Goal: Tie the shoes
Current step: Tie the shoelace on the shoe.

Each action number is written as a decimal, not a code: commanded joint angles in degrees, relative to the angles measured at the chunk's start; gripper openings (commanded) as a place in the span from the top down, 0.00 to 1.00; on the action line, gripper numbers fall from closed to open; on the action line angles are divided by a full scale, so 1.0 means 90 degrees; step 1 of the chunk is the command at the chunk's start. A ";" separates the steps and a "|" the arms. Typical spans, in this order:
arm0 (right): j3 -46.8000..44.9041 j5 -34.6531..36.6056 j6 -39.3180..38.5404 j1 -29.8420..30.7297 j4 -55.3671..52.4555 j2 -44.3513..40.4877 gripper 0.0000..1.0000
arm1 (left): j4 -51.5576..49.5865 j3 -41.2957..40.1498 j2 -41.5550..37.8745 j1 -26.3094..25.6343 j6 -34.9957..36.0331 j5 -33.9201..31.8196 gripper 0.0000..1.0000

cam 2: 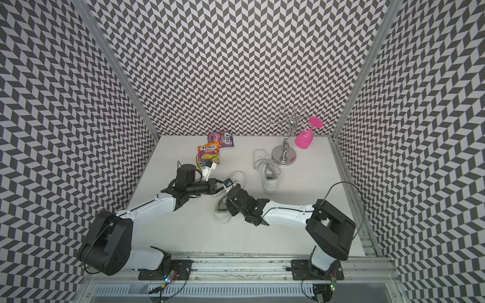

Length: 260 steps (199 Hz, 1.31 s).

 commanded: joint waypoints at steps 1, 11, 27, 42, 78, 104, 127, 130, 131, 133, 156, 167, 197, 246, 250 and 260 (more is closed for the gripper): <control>0.0123 0.0197 -0.0039 0.0042 0.0021 0.0025 0.79 | 0.0106 0.0124 -0.0047 0.0043 0.0132 0.0078 1.00; 0.0117 0.0221 -0.0039 0.0050 0.0010 -0.0029 0.85 | 0.0106 0.0112 -0.0064 0.0058 0.0128 0.0068 1.00; 0.0115 0.0210 -0.0040 0.0049 -0.0023 -0.0147 0.91 | 0.0106 0.0107 -0.0076 0.0079 0.0118 0.0052 1.00; 0.0124 0.0220 -0.0054 0.0050 -0.0085 -0.0260 0.92 | 0.0088 0.0096 -0.0098 0.0097 0.0119 0.0022 1.00; 0.0140 0.0211 -0.0094 0.0048 -0.0215 -0.0424 0.92 | 0.0077 0.0059 -0.0109 0.0131 0.0117 0.0004 1.00; 0.0153 0.0072 -0.0092 0.0050 -0.0194 -0.0425 0.89 | 0.0079 0.0038 -0.0109 0.0126 0.0116 0.0004 1.00; 0.0169 -0.0004 -0.0096 0.0050 -0.0139 -0.0375 0.82 | 0.0098 0.0038 -0.0116 0.0128 0.0114 0.0011 1.00; 0.0173 -0.0002 -0.0096 0.0050 -0.0131 -0.0364 0.82 | 0.0099 0.0037 -0.0115 0.0129 0.0116 0.0011 1.00; 0.0174 -0.0004 -0.0098 0.0050 -0.0133 -0.0365 0.82 | 0.0098 0.0037 -0.0111 0.0127 0.0116 0.0011 1.00; 0.0181 -0.0010 -0.0092 0.0043 -0.0130 -0.0358 0.82 | 0.0097 0.0045 -0.0109 0.0126 0.0116 0.0011 1.00; 0.0285 -0.0017 -0.0102 0.0049 -0.0181 -0.0286 0.82 | 0.0096 0.0032 -0.0106 0.0131 0.0114 0.0011 1.00; 0.0320 -0.0015 -0.0110 0.0042 -0.0206 -0.0278 0.82 | 0.0106 0.0028 -0.0100 0.0131 0.0113 0.0008 1.00; 0.0320 0.0053 -0.0120 0.0047 -0.0234 -0.0342 0.82 | 0.0116 0.0021 -0.0091 0.0131 0.0111 0.0012 1.00; 0.0345 0.0019 -0.0120 0.0048 -0.0262 -0.0358 0.73 | 0.0115 0.0009 -0.0088 0.0130 0.0115 0.0030 1.00; 0.0349 0.0007 -0.0121 0.0048 -0.0254 -0.0366 0.73 | 0.0116 0.0014 -0.0088 0.0135 0.0112 0.0029 1.00; 0.0350 0.0007 -0.0121 0.0049 -0.0262 -0.0366 0.73 | 0.0116 0.0012 -0.0088 0.0133 0.0111 0.0031 1.00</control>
